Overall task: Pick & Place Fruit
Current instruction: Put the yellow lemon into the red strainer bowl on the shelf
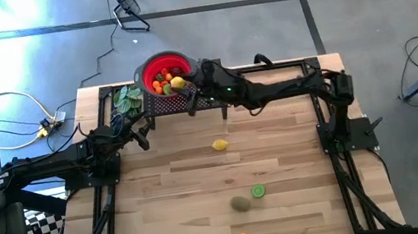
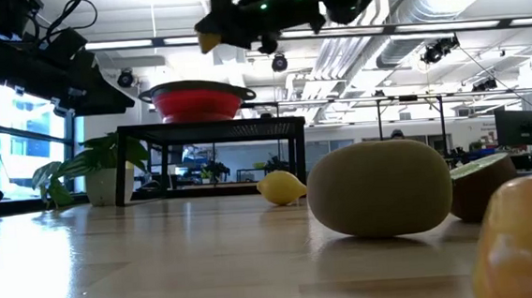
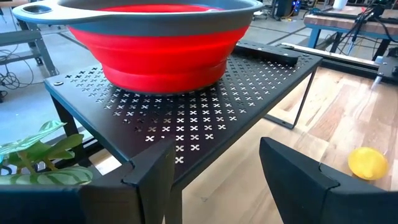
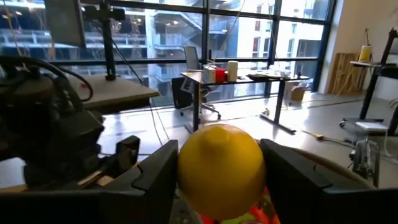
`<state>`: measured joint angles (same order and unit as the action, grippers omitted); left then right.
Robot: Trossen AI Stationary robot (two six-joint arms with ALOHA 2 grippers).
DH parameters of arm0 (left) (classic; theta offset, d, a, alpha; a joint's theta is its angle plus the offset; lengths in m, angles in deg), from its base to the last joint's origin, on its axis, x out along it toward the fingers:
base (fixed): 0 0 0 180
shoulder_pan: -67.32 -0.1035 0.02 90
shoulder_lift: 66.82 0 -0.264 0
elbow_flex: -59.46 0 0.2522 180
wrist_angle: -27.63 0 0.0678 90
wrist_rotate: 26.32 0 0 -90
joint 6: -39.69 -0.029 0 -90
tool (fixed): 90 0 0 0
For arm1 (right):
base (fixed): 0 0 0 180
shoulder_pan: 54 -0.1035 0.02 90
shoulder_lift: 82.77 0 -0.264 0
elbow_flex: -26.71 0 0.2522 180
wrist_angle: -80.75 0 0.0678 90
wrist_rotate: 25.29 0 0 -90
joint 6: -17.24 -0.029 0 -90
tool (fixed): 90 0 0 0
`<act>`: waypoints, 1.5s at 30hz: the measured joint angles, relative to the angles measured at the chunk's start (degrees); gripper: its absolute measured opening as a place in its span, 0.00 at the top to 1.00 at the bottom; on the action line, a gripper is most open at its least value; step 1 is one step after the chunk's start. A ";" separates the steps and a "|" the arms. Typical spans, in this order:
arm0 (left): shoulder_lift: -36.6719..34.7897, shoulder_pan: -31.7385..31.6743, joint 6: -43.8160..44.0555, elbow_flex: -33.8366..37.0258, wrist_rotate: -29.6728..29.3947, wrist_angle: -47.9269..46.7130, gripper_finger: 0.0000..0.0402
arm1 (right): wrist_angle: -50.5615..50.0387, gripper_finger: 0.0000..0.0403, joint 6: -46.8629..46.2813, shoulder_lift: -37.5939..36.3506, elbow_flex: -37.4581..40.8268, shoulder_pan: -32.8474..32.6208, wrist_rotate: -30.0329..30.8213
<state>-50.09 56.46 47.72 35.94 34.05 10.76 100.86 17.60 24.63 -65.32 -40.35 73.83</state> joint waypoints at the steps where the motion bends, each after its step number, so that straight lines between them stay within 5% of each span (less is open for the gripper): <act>1: 0.02 -0.01 0.00 0.00 0.00 0.00 0.43 | -0.29 0.51 0.86 1.00 -1.28 0.01 0.05; 15: 0.02 0.00 0.00 0.00 0.00 0.04 0.43 | -8.67 0.51 3.98 5.77 -7.35 5.49 7.38; 45: 0.02 0.00 -0.02 0.00 -0.02 0.05 0.43 | -16.40 0.44 2.72 5.76 -7.33 7.08 1.15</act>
<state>-50.07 56.46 47.70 35.94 34.03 10.81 84.46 20.32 30.39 -72.65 -33.27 74.99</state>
